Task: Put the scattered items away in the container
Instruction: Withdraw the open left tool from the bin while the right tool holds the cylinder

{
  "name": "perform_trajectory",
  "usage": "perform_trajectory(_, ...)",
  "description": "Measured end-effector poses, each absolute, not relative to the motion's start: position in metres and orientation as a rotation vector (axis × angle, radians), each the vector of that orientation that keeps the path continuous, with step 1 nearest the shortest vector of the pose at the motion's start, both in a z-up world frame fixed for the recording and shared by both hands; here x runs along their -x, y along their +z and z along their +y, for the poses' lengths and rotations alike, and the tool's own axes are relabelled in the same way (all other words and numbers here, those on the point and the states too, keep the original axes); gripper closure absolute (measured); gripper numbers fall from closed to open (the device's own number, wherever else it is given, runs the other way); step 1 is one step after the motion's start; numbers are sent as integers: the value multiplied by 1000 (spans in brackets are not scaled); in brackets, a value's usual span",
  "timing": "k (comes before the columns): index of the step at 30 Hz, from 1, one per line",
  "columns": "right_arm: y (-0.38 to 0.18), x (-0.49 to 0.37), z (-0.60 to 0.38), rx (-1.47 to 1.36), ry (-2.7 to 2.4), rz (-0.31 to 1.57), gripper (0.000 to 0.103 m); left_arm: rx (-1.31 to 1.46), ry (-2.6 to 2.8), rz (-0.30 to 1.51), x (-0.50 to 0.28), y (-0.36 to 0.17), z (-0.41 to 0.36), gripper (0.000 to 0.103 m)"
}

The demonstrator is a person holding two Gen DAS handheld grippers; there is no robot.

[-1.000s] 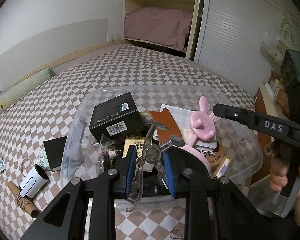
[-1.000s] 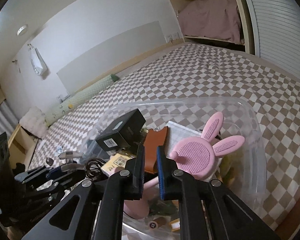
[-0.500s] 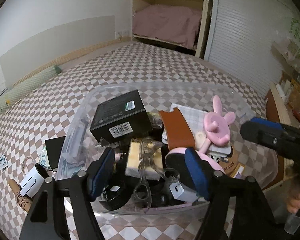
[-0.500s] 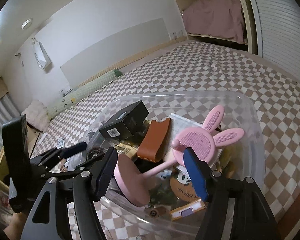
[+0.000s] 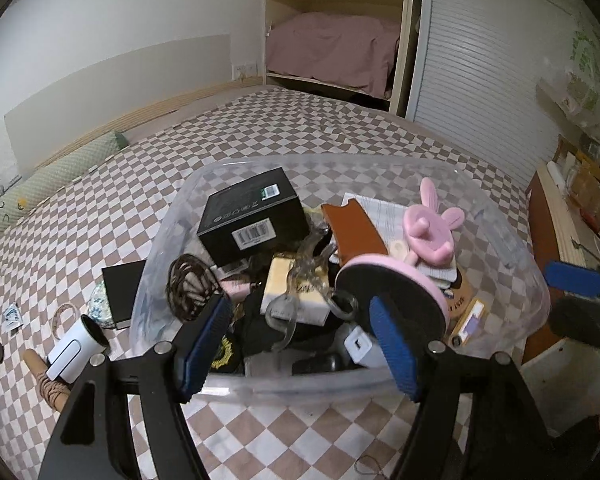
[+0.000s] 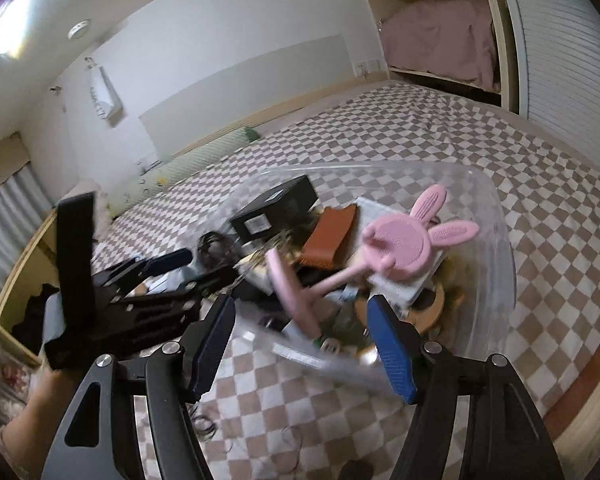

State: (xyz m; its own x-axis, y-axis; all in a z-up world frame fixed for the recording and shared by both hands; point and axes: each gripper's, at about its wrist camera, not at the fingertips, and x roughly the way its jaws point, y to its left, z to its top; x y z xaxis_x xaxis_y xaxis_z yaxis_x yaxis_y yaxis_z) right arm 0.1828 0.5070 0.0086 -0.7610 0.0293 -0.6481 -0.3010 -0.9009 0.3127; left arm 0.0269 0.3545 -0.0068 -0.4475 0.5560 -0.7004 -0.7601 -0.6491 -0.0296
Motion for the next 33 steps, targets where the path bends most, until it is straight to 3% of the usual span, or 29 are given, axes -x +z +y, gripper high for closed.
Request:
perform_trajectory(12, -18, -223, 459, 1068, 2653, 500, 34, 809, 2104, 493, -75, -3, 315, 30)
perform_trajectory(23, -109, -236, 456, 1286, 2446, 650, 35, 810, 2089, 451, -91, -16, 276, 30)
perform_trajectory(26, -131, -236, 458, 1346, 2381, 676, 45, 811, 2093, 455, -90, -21, 270, 30)
perform_trajectory(33, -159, -233, 466, 1446, 2269, 682, 51, 846, 2078, 460, -88, -37, 257, 30)
